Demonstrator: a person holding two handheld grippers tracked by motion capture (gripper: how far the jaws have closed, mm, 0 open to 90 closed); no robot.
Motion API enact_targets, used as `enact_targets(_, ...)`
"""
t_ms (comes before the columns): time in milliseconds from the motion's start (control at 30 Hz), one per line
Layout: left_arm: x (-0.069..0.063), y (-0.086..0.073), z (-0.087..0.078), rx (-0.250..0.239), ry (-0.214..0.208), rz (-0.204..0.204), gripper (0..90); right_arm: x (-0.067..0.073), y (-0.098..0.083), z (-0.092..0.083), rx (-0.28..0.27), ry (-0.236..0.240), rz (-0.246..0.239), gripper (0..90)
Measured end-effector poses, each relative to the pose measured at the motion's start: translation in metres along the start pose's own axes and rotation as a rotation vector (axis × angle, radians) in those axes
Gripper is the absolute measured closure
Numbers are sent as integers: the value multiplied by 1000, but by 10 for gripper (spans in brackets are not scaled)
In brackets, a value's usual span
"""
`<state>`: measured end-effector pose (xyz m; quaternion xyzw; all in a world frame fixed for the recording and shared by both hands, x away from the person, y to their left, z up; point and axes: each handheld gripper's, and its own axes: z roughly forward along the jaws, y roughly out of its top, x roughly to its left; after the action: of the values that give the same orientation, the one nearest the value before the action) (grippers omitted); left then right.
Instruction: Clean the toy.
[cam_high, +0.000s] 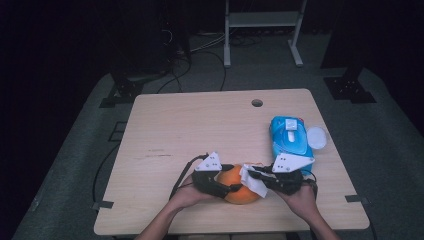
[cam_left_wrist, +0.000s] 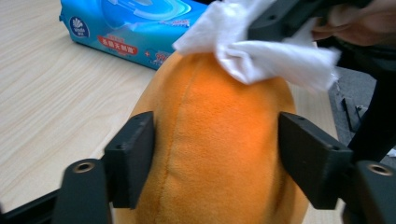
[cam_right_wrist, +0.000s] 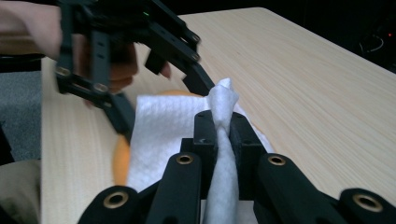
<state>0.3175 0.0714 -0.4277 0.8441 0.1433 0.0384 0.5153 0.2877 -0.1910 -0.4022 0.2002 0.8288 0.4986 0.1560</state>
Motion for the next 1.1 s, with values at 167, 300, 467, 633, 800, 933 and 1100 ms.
enact_targets(167,9,-2,-7,-4,-1,-50,215,-16,-7,-3,-12,-51,33,823)
enact_targets(300,9,-3,-4,-6,20,-64,355,-14,-4,-1,-20,-65,30,824)
enact_targets(467,6,-2,-2,10,42,-69,372,6,7,14,-41,-6,-30,824)
enact_targets(633,8,-4,-5,3,31,-68,349,2,7,14,-14,-36,-51,824)
enact_targets(800,7,-3,-3,-6,0,-64,306,-10,-1,5,-23,-64,-11,823)
enact_targets(933,8,-3,-4,3,13,-50,377,-10,-1,6,-23,-67,-9,823)
enact_targets(1100,12,-5,-6,37,37,-56,401,-1,2,8,-28,-49,-34,823)
